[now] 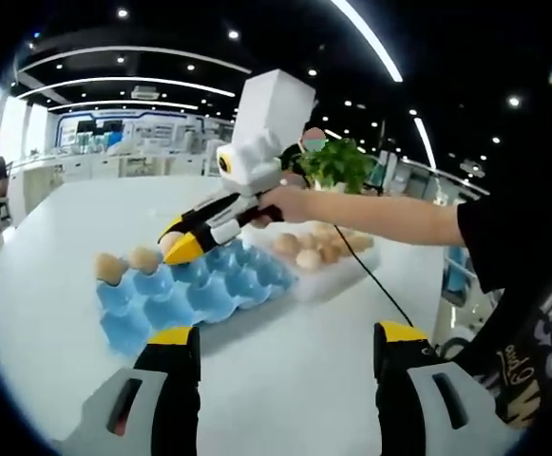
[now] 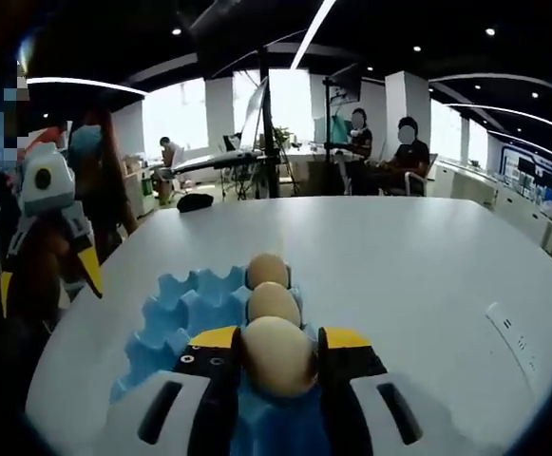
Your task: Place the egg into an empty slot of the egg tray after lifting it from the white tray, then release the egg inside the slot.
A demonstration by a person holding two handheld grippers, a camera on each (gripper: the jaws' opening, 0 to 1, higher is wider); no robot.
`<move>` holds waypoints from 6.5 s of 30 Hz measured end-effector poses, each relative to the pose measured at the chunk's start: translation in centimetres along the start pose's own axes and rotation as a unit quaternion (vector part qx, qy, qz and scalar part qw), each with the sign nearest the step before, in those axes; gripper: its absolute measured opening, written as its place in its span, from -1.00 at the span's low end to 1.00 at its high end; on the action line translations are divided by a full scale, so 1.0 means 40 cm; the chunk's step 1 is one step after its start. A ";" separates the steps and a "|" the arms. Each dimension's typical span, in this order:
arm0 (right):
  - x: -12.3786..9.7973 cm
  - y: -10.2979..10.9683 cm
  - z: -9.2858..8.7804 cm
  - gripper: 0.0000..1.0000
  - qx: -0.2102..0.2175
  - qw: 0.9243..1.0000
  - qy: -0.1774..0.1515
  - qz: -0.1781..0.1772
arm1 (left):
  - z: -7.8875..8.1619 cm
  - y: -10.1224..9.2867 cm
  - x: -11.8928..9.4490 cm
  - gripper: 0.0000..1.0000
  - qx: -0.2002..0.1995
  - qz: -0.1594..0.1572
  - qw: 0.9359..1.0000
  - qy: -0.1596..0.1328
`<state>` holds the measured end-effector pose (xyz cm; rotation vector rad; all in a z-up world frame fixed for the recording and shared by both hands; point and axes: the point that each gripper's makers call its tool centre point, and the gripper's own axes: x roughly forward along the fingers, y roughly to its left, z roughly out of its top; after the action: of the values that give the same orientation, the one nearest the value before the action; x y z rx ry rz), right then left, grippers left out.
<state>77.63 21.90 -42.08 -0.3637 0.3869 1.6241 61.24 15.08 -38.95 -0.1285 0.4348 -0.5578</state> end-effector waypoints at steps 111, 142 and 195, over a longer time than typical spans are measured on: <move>-0.750 -0.092 -0.294 -0.45 0.069 0.985 -0.051 -0.152 | 0.034 0.116 -0.136 0.61 0.026 0.015 1.000 0.003; -0.619 -0.020 -0.148 -0.45 0.028 0.988 -0.113 -0.097 | 0.011 0.086 -0.123 0.60 0.030 0.024 0.999 0.011; -0.296 0.035 0.000 -0.45 0.000 0.996 -0.090 -0.023 | -0.009 0.079 -0.130 0.60 0.031 0.028 0.999 0.018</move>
<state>77.23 11.29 -36.68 -0.2218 0.2403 1.5968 58.68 20.56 -38.11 -0.0473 0.4537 -0.5178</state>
